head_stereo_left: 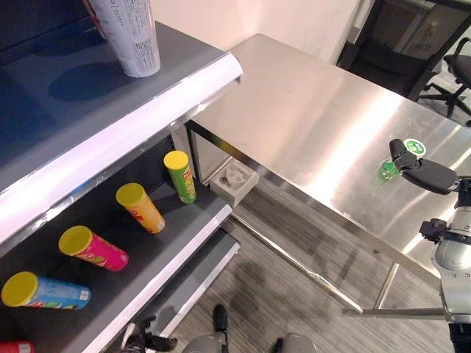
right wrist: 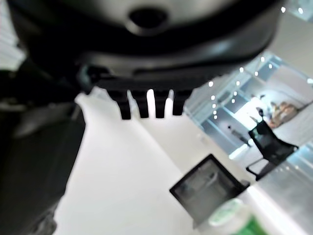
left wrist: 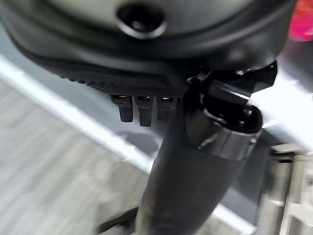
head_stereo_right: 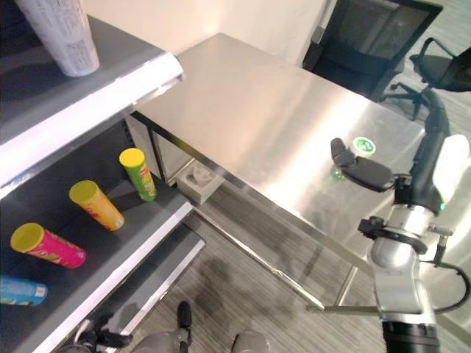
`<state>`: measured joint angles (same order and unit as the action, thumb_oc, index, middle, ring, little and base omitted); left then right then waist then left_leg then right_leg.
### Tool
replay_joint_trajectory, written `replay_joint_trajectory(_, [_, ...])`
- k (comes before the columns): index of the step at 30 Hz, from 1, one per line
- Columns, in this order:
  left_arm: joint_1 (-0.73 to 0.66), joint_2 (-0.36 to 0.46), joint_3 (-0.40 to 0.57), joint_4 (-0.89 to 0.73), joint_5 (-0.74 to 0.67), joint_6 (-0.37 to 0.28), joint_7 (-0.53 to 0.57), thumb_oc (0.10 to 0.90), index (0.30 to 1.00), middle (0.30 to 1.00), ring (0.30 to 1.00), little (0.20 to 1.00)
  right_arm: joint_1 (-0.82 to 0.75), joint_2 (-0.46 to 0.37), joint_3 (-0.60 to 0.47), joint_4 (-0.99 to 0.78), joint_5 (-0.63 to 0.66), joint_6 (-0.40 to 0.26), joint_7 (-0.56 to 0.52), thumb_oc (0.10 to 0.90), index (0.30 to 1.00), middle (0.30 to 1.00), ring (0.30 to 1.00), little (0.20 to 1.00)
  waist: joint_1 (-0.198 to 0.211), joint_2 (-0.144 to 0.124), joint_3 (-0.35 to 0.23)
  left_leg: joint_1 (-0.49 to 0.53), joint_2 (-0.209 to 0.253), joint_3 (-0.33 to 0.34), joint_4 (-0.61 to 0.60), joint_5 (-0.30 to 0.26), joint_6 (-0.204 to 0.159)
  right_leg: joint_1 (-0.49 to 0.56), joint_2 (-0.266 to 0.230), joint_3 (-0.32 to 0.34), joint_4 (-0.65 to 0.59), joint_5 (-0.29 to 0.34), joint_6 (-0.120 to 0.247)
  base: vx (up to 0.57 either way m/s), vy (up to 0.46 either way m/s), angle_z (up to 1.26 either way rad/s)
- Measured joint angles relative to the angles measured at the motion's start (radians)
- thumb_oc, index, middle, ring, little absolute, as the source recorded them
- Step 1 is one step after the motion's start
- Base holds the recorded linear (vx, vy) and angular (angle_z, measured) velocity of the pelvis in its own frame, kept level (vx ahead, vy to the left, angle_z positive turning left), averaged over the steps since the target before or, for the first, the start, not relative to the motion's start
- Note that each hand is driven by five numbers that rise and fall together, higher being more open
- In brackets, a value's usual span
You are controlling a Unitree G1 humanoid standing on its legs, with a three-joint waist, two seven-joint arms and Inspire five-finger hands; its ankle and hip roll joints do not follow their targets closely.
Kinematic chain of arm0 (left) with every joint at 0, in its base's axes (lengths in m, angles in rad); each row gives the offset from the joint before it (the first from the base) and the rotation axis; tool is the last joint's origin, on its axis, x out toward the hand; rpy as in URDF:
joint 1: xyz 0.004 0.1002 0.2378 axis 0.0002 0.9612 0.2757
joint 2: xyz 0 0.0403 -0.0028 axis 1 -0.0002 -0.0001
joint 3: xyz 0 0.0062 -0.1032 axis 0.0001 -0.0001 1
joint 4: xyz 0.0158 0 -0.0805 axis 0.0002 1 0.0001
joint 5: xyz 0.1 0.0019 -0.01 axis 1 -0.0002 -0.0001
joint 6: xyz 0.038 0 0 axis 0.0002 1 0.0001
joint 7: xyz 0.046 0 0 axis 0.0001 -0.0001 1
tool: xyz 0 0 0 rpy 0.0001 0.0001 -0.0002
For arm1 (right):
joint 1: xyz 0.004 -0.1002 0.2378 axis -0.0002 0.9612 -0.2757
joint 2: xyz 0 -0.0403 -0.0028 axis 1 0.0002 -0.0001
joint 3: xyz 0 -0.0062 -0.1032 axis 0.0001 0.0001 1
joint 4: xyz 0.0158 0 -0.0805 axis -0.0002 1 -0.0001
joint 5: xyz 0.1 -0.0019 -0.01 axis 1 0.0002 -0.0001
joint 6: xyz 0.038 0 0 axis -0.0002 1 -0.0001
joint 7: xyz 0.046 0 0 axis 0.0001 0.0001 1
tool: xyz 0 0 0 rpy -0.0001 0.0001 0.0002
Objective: Put the goods on the table back onto the shelves and tidy them up.
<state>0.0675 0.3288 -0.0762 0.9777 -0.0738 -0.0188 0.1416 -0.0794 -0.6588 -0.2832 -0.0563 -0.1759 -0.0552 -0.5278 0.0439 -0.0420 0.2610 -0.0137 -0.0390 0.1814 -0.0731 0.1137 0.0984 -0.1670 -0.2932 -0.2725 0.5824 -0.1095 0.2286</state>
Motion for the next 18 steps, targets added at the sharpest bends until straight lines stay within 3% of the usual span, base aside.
replay_joint_trajectory(2, [0.005,-0.008,-0.015,-0.005,0.001,0.002,0.000,0.800,0.900,0.900,0.900,0.900,-0.002,-0.003,-0.013,0.002,0.001,0.000,-0.001,0.800,0.900,0.900,0.900,0.900,0.013,-0.001,-0.001,0.002,-0.001,-0.013,0.001,-0.017,-0.012,0.040,-0.068,-0.047,-0.224,0.040,-0.035,0.10,-0.164,0.16])
replay_joint_trajectory(3, [0.006,-0.006,-0.033,-0.007,0.001,0.002,0.000,0.800,0.900,0.900,0.900,0.900,-0.014,-0.003,-0.016,0.003,0.001,0.000,0.000,0.800,0.900,0.900,0.900,0.900,0.025,0.001,0.000,-0.002,0.004,-0.023,-0.002,-0.020,-0.007,0.073,-0.089,-0.051,-0.347,0.081,-0.034,0.15,-0.272,0.14])
replay_joint_trajectory(4, [0.008,-0.007,-0.031,-0.007,0.001,0.003,0.000,0.800,0.900,0.900,0.900,0.900,-0.018,-0.003,-0.011,0.003,0.001,0.000,0.001,0.800,0.900,0.900,0.900,0.900,0.036,0.000,0.000,-0.001,0.010,-0.032,-0.002,-0.022,-0.015,0.084,-0.099,-0.049,-0.388,0.108,-0.035,0.21,-0.342,0.17])
replay_joint_trajectory(5, [0.010,-0.007,-0.028,-0.007,0.001,0.003,0.001,0.800,0.900,0.900,0.900,0.900,-0.020,-0.003,-0.010,0.005,0.001,-0.001,0.002,0.800,0.900,0.900,0.900,0.900,0.044,-0.003,-0.002,0.001,0.010,-0.036,-0.002,-0.024,-0.027,0.097,-0.096,-0.047,-0.426,0.132,-0.029,0.22,-0.323,0.19])
replay_joint_trajectory(7, [0.012,-0.006,-0.014,-0.010,0.001,0.003,0.003,0.800,0.900,0.900,0.900,0.900,0.017,-0.016,-0.026,0.001,0.002,0.002,0.010,0.800,0.900,0.900,0.900,0.900,0.047,-0.015,-0.008,0.010,0.005,-0.067,-0.001,-0.040,-0.055,0.191,-0.058,0.002,-0.638,0.180,0.015,0.13,-0.177,0.40])
replay_joint_trajectory(8, [0.026,-0.004,0.012,-0.021,0.001,0.002,0.003,0.800,0.900,0.900,0.900,0.900,0.023,-0.015,-0.027,0.003,0.004,0.006,0.023,0.800,0.900,0.900,0.900,0.900,0.052,-0.028,-0.014,0.019,0.004,-0.073,-0.005,-0.034,-0.064,0.216,-0.043,-0.009,-0.683,0.213,0.003,0.09,-0.227,0.42])
replay_joint_trajectory(9, [0.048,0.008,0.021,-0.035,0.001,0.002,0.005,0.800,0.900,0.900,0.900,0.900,0.031,-0.014,-0.027,0.003,0.005,0.008,0.025,0.800,0.900,0.900,0.900,0.900,0.052,-0.059,-0.030,0.026,-0.002,-0.077,-0.006,-0.038,-0.087,0.230,-0.022,-0.022,-0.682,0.276,-0.017,0.08,-0.323,0.09])
replay_joint_trajectory(10, [0.070,0.005,0.031,-0.043,0.001,0.002,0.006,0.800,0.900,0.900,0.900,0.900,0.019,-0.018,-0.028,0.013,0.009,0.003,0.027,0.800,0.900,0.900,0.900,0.900,0.057,-0.072,-0.045,0.030,0.009,-0.075,-0.006,-0.043,-0.112,0.235,-0.008,-0.051,-0.677,0.231,-0.031,0.08,-0.335,0.21])
replay_joint_trajectory(11, [0.086,-0.021,0.044,-0.044,0.000,0.004,0.004,0.800,0.900,0.900,0.900,0.900,0.021,-0.017,-0.032,0.021,0.036,0.002,0.039,0.800,0.900,0.900,0.900,0.900,0.037,-0.042,-0.060,0.026,0.052,-0.088,-0.005,-0.034,-0.132,0.249,0.040,-0.061,-0.678,0.234,-0.043,0.07,-0.324,0.16])
replay_joint_trajectory(12, [0.093,-0.032,0.041,-0.047,-0.001,0.002,0.001,0.800,0.900,0.900,0.900,0.900,0.043,-0.017,-0.040,0.020,0.071,0.003,0.052,0.800,0.900,0.900,0.900,0.900,0.034,-0.032,-0.066,0.029,0.083,-0.090,-0.003,-0.033,-0.145,0.255,0.070,-0.065,-0.677,0.230,-0.048,0.03,-0.214,0.24])
replay_joint_trajectory(15, [0.102,-0.055,0.028,-0.056,-0.002,0.003,-0.015,0.800,0.900,0.900,0.900,0.900,0.059,-0.017,-0.062,0.014,0.118,0.000,0.079,0.800,0.900,0.900,0.900,0.900,0.021,-0.017,-0.074,0.024,0.153,-0.086,-0.005,-0.025,-0.183,0.256,0.141,-0.076,-0.677,0.190,-0.097,0.02,-0.156,0.02])
replay_joint_trajectory(18, [0.104,-0.063,0.028,-0.055,-0.003,0.003,-0.020,0.800,0.900,0.900,0.900,0.900,0.061,-0.016,-0.062,0.018,0.144,-0.001,0.087,0.800,0.900,0.900,0.900,0.900,-0.001,0.004,-0.085,0.027,0.189,-0.087,-0.010,-0.016,-0.206,0.261,0.178,-0.080,-0.677,0.173,-0.119,0.01,-0.112,0.04])
